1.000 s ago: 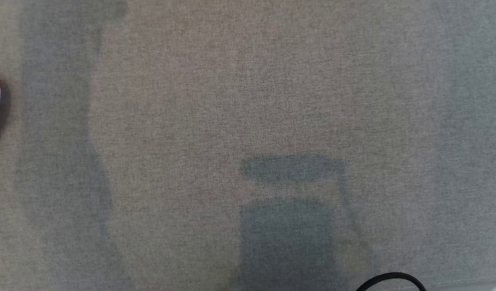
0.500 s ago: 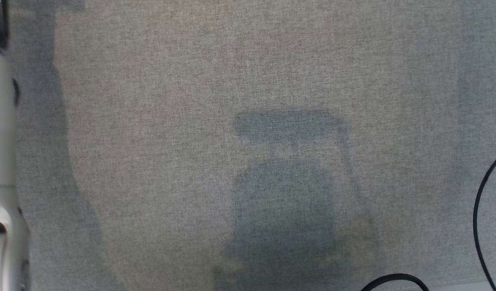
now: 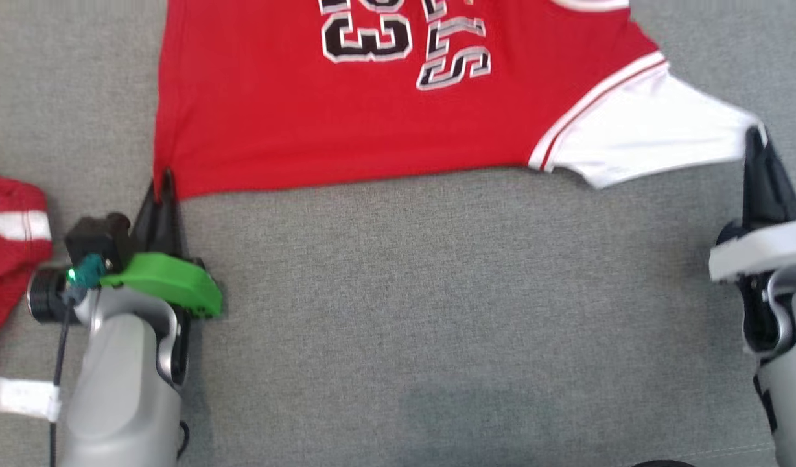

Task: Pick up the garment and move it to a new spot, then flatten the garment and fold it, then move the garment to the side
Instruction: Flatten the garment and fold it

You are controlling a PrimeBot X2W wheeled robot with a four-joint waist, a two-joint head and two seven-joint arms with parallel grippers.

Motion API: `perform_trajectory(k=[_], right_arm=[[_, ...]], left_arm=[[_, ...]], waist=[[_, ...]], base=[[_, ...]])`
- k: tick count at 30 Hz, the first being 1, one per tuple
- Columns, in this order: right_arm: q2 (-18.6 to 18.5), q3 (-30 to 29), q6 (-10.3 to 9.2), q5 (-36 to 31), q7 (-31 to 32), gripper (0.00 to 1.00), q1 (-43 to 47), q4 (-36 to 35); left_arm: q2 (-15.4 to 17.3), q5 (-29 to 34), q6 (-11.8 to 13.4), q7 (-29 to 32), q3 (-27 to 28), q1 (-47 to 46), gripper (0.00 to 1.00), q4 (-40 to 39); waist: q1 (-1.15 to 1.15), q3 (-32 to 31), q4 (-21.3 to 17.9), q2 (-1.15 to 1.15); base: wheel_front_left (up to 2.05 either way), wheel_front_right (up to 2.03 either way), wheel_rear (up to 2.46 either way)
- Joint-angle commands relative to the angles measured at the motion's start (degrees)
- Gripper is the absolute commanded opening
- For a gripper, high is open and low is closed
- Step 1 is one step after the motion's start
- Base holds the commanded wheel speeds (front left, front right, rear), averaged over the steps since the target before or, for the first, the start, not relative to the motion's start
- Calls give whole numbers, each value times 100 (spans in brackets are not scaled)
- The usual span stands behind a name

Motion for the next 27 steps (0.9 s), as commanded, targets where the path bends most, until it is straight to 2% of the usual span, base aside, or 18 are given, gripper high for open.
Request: perform_trajectory(k=[1,9,16,27], right_arm=[[-22,-20,-26,112,-20,0,462,40],[88,138,-25,353,-20,0,1866,156],[20,196,-26,406,-20,0,2740,278],[-66,202,-26,500,-22,0,3649,-328]], left_arm=[[-48,21,-22,31,74,636,0,202],[-309,113,-50,36,227,1903,0,235],[-369,96,-14,27,403,2754,0,221],[-390,-21,14,17,488,3446,0,-11]], waist=[[1,-1075,-34,0],[1,-1978,-67,0],[1,-2555,25,0],[1,-2803,58,0]], base=[[0,0,0],[0,0,0],[0,0,0],[0,0,0]])
